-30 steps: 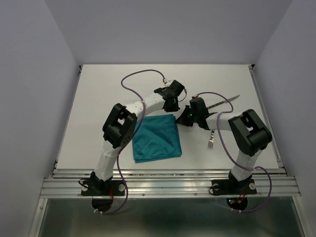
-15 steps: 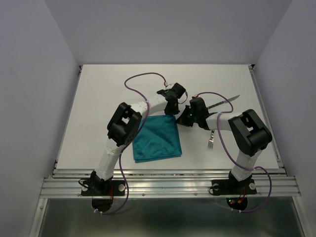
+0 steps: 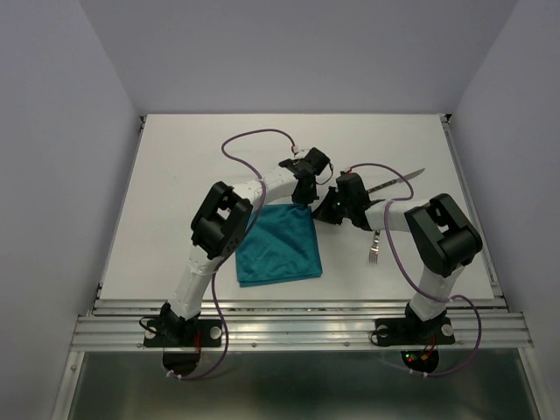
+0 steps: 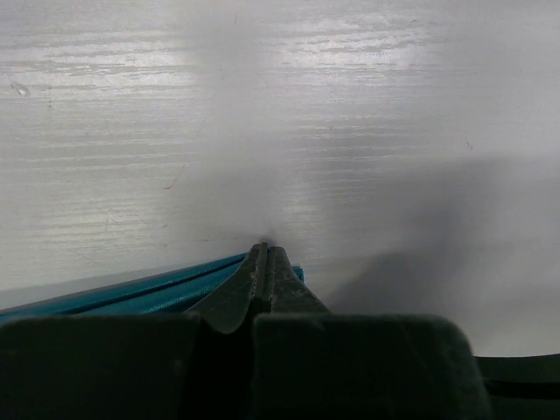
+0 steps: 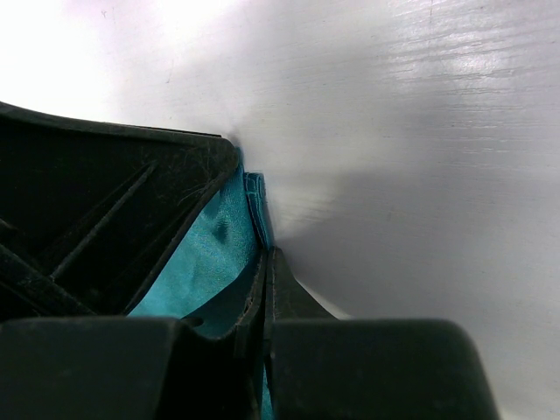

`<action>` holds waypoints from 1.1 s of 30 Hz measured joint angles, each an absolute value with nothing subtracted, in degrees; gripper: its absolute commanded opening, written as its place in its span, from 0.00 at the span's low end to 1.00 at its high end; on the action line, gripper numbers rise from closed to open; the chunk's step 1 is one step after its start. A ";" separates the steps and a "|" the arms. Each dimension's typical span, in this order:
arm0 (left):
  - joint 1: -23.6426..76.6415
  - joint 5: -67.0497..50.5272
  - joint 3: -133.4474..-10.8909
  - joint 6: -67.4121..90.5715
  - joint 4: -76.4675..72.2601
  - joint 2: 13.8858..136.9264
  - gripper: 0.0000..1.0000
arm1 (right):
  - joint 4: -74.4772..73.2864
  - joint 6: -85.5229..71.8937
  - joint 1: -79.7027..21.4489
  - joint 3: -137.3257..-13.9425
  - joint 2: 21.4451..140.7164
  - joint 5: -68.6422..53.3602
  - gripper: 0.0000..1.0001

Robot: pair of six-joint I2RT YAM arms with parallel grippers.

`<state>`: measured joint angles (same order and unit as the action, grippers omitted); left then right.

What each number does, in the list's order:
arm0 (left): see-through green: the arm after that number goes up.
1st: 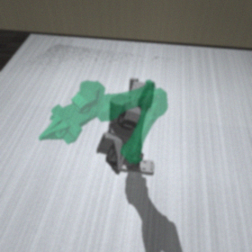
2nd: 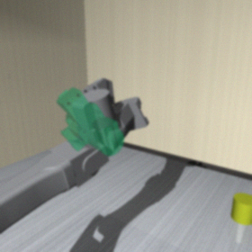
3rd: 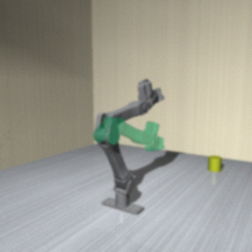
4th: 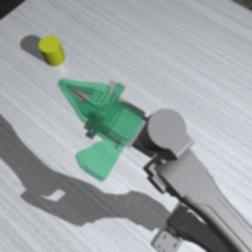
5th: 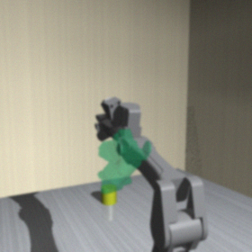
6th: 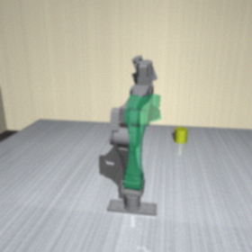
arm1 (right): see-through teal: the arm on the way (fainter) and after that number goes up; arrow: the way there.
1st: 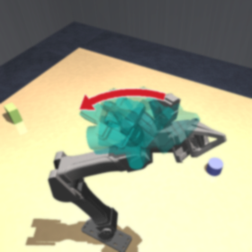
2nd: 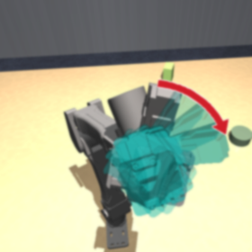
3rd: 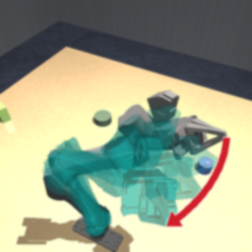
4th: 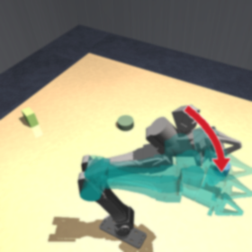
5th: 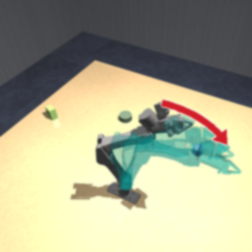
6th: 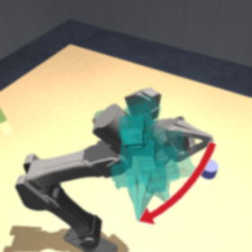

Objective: Fold the napkin into a case and place the utensils inside
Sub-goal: Smooth out the lower triangle-folded napkin at the center of the board.

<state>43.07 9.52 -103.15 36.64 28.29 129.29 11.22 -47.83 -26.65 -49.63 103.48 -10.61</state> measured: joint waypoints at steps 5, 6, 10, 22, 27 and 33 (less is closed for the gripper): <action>43.07 9.54 -103.15 36.91 28.29 129.25 0.00 | 12.34 -47.86 -26.65 -48.99 103.48 -10.63 0.01; 43.07 9.54 -103.15 36.95 28.29 129.23 0.00 | 12.49 -47.86 -26.65 -48.93 103.48 -10.72 0.01; 43.07 9.37 -103.15 37.17 28.29 128.97 0.00 | 12.56 -47.86 -26.65 -48.90 103.48 -10.98 0.01; 43.07 6.87 -103.09 38.04 27.81 128.38 0.00 | 12.64 -47.83 -26.65 -48.88 103.48 -11.22 0.01; 43.07 6.20 -103.09 38.22 27.62 128.38 0.00 | 12.93 -47.86 -26.65 -48.71 103.48 -11.38 0.01; 43.07 6.00 -103.09 38.54 27.40 128.40 0.00 | 13.82 -47.90 -26.65 -48.18 103.48 -11.42 0.01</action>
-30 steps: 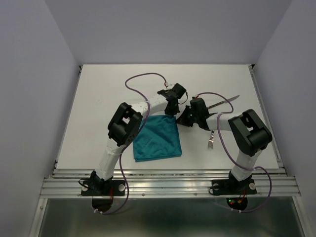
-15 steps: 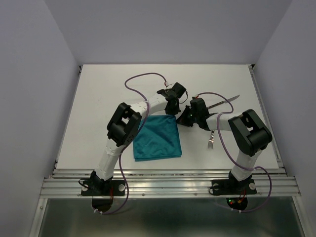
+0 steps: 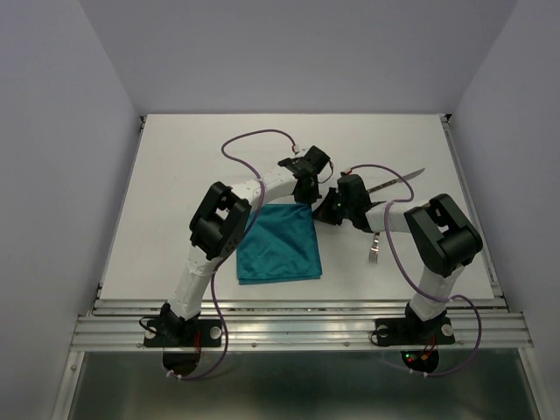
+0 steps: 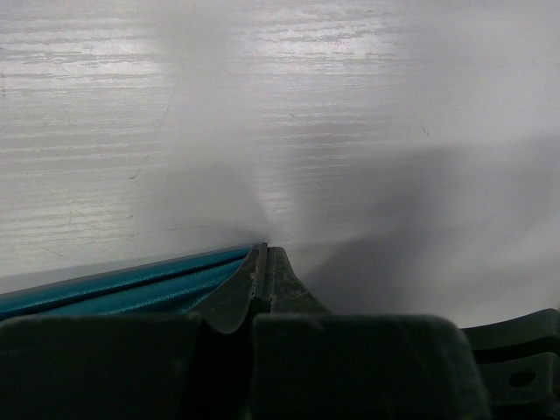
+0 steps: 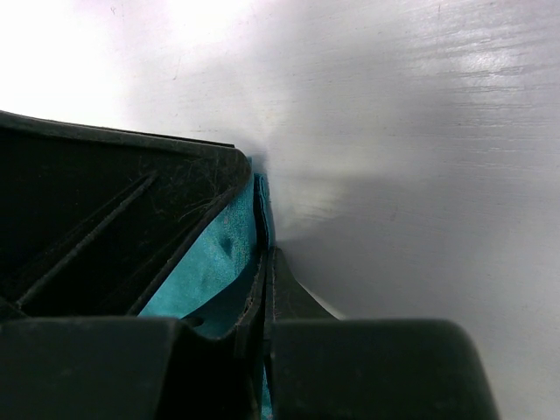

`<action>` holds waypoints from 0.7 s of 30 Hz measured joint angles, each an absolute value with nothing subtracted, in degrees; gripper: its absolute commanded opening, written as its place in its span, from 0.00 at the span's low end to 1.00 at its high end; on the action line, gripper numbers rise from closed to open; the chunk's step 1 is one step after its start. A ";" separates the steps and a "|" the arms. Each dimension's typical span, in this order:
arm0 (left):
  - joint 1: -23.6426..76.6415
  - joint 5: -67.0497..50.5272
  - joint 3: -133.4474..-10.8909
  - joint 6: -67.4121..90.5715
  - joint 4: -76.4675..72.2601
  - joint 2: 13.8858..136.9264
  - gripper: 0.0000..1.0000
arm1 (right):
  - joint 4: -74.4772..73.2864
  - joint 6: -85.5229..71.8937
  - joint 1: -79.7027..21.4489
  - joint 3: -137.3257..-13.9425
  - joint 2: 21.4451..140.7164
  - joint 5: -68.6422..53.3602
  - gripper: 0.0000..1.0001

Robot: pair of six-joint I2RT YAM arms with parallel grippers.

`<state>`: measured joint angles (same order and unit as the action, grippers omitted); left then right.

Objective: Fold the napkin into a case and place the utensils inside
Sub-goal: Smooth out the lower triangle-folded napkin at the center of the board.

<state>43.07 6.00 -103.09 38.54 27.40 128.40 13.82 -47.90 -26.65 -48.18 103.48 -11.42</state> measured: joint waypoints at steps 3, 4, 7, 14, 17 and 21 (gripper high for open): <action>43.07 5.87 -103.11 38.70 27.40 128.42 0.00 | 14.28 -47.92 -26.63 -47.94 103.48 -11.42 0.02; 43.07 5.82 -103.11 38.72 27.38 128.42 0.00 | 14.39 -47.97 -26.63 -47.90 103.46 -11.42 0.04; 43.07 5.76 -103.11 38.89 27.29 128.42 0.00 | 14.44 -48.07 -26.63 -47.77 103.33 -11.42 0.23; 43.07 5.17 -103.11 38.94 27.22 128.42 0.17 | 11.79 -48.25 -26.63 -43.92 96.66 -7.49 0.45; 43.07 4.89 -103.11 38.76 27.18 128.42 0.32 | 9.32 -48.01 -26.63 -42.22 91.37 -3.81 0.45; 43.07 4.56 -103.11 38.89 26.92 128.40 0.48 | 7.44 -46.74 -26.65 -42.17 85.49 -1.34 0.42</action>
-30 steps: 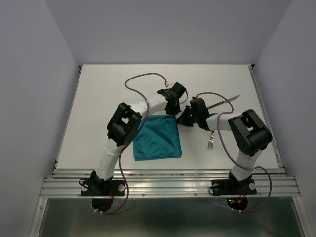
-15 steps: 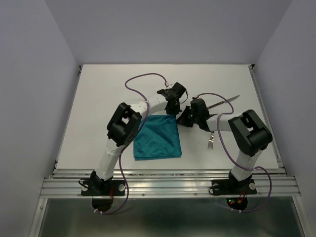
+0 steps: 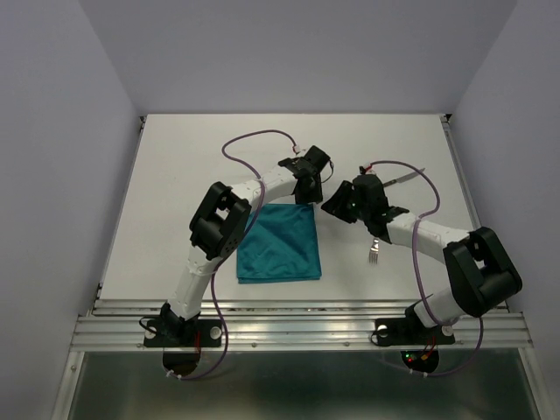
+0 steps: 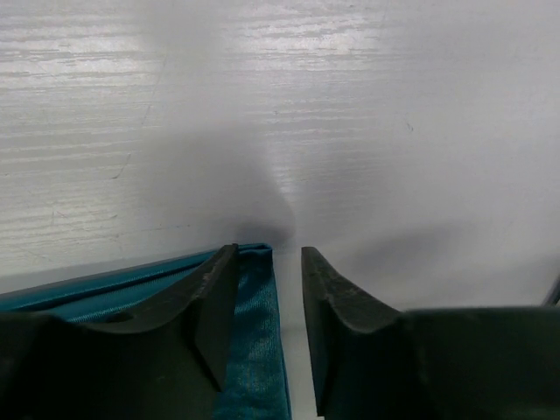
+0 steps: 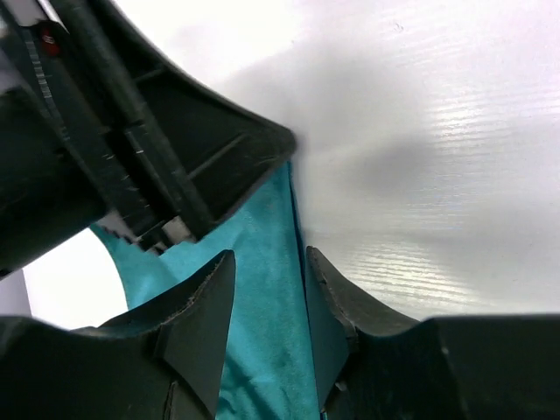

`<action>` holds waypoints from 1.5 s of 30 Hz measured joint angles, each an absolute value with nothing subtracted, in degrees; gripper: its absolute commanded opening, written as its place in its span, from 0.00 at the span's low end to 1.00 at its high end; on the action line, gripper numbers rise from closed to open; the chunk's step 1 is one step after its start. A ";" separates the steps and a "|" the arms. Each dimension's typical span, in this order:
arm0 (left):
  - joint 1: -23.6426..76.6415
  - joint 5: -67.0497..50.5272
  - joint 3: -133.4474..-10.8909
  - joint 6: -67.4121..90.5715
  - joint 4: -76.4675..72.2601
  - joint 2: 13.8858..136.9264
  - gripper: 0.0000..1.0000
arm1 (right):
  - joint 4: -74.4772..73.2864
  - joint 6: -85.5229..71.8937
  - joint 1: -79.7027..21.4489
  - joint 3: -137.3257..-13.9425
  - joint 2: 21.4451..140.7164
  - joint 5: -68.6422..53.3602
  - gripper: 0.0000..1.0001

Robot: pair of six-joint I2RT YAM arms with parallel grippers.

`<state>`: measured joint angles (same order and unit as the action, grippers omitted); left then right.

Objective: Fold the napkin into a case and place the utensils inside
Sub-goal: Smooth out the lower triangle-folded napkin at the center of the board.

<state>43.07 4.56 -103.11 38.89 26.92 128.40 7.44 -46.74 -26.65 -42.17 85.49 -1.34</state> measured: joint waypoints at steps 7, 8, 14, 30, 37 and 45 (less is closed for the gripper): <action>43.07 4.54 -103.11 38.79 27.14 126.80 0.52 | 5.13 -45.23 -29.15 -42.17 84.42 -0.95 0.17; 43.07 4.60 -103.11 38.63 27.33 125.95 0.52 | 4.86 -45.19 -29.78 -42.28 84.68 -1.08 0.16; 42.98 5.82 -103.11 37.50 28.34 119.22 0.52 | 4.58 -44.77 -31.86 -44.58 89.08 -2.57 0.11; 34.11 7.05 -84.88 36.05 27.64 99.31 0.52 | 2.26 -42.06 -32.01 -51.83 100.77 -0.47 0.08; 26.11 6.07 -71.29 35.83 25.98 89.41 0.52 | -2.96 -38.96 -35.48 -51.40 94.24 0.95 0.09; 22.13 5.76 -61.76 35.18 25.10 82.59 0.52 | -2.35 -41.67 -41.95 -41.60 87.46 1.10 0.09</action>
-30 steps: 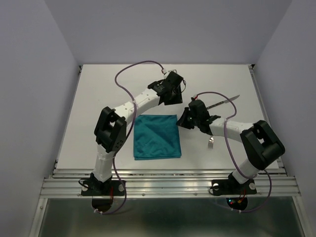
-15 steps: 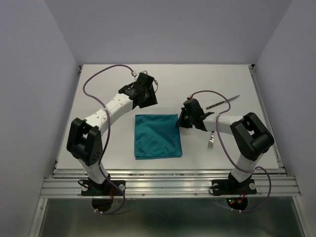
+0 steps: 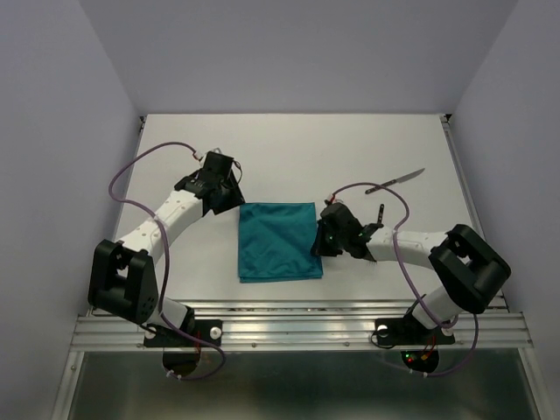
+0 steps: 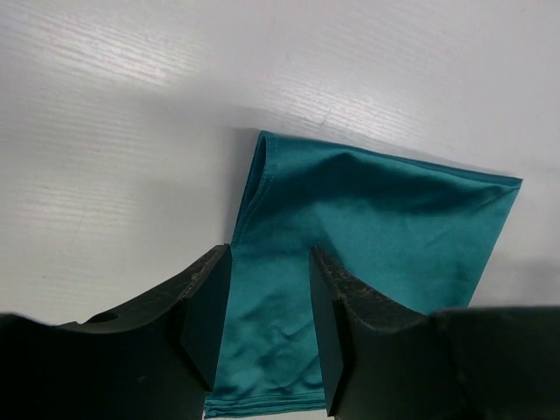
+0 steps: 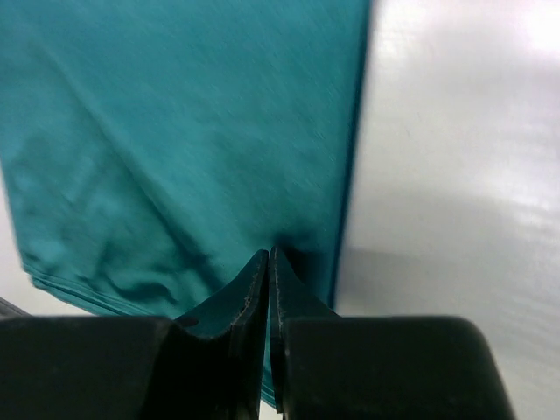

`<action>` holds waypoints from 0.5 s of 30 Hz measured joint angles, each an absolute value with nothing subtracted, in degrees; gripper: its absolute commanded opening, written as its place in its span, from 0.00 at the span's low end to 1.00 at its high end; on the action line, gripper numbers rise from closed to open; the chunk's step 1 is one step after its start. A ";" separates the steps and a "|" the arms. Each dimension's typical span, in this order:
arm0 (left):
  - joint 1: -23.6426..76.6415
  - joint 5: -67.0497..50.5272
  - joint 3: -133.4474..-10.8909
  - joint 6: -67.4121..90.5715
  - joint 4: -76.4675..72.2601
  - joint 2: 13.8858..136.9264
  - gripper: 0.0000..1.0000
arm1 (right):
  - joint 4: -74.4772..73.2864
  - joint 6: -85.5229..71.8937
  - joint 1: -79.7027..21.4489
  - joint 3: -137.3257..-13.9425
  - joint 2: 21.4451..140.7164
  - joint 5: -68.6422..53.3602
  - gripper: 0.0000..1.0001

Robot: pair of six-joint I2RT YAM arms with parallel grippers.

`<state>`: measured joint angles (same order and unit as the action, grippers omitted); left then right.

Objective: Fold the napkin into a case and place the utensils inside
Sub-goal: Smooth out the lower triangle-folded napkin at the center of the board.

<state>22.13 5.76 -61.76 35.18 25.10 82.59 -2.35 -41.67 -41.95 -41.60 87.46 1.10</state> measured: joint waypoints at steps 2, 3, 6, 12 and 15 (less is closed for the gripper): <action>22.09 5.28 -60.03 35.18 24.67 82.06 0.52 | -2.09 -43.42 -42.57 -39.00 87.50 1.15 0.09; 22.06 5.06 -59.53 35.18 24.49 81.97 0.52 | -1.87 -43.59 -42.57 -38.59 87.18 1.32 0.09; 22.04 4.54 -57.71 35.18 24.05 81.97 0.52 | -1.76 -44.80 -42.57 -38.39 87.02 2.31 0.08; 22.00 4.34 -56.97 35.18 23.55 81.87 0.52 | -6.83 -43.77 -42.59 -39.09 83.99 5.89 0.09; 21.82 4.19 -56.97 35.18 23.18 81.43 0.52 | -10.09 -42.68 -42.85 -41.28 80.64 7.70 0.11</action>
